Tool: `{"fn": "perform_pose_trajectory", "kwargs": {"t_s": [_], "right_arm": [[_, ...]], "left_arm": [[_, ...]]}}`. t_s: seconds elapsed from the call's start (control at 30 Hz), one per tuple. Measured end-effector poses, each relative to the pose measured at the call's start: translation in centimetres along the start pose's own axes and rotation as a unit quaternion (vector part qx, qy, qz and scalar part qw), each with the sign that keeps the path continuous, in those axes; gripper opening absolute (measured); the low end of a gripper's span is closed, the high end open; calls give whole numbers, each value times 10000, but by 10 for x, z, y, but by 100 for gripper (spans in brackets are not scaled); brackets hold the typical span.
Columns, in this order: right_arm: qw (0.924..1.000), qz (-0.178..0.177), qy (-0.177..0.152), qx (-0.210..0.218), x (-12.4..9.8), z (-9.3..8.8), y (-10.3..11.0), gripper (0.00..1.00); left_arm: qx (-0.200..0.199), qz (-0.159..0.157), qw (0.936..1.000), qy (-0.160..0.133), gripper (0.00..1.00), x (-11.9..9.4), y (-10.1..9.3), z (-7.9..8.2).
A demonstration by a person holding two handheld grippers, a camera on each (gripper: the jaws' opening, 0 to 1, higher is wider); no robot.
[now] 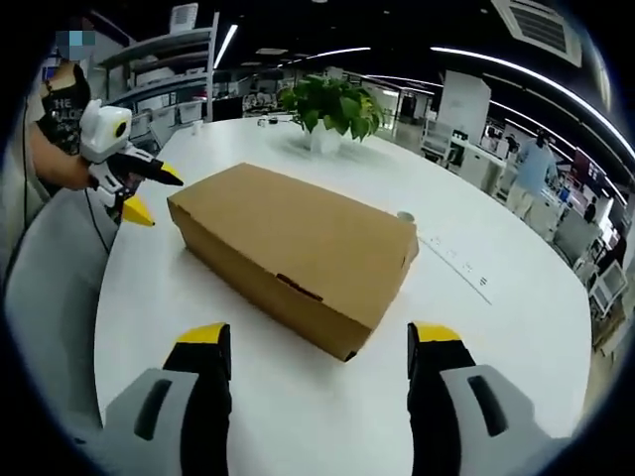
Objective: Operate the shoe box by opening the lid, removing the specified soft item, and placing it in the target area until the item is outside and the box remains undamaged.
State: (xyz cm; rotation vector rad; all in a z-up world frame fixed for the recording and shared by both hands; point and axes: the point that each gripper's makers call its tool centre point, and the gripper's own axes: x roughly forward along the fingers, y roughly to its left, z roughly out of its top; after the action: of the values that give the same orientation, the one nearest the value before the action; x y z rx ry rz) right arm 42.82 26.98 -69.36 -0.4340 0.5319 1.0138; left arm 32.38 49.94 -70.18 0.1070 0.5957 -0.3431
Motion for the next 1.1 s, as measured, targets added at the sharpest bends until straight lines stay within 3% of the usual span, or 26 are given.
{"fn": "perform_pose_trajectory", "kwargs": {"t_s": [0.8, 1.1], "right_arm": [[9995, 15, 232, -202, 27, -3, -22, 46], [9993, 178, 263, -203, 34, -2, -18, 44]], "left_arm": [[-167, 294, 9994, 111, 51, 27, 2, 3], [-260, 394, 9989, 81, 51, 30, 3, 0]]}}
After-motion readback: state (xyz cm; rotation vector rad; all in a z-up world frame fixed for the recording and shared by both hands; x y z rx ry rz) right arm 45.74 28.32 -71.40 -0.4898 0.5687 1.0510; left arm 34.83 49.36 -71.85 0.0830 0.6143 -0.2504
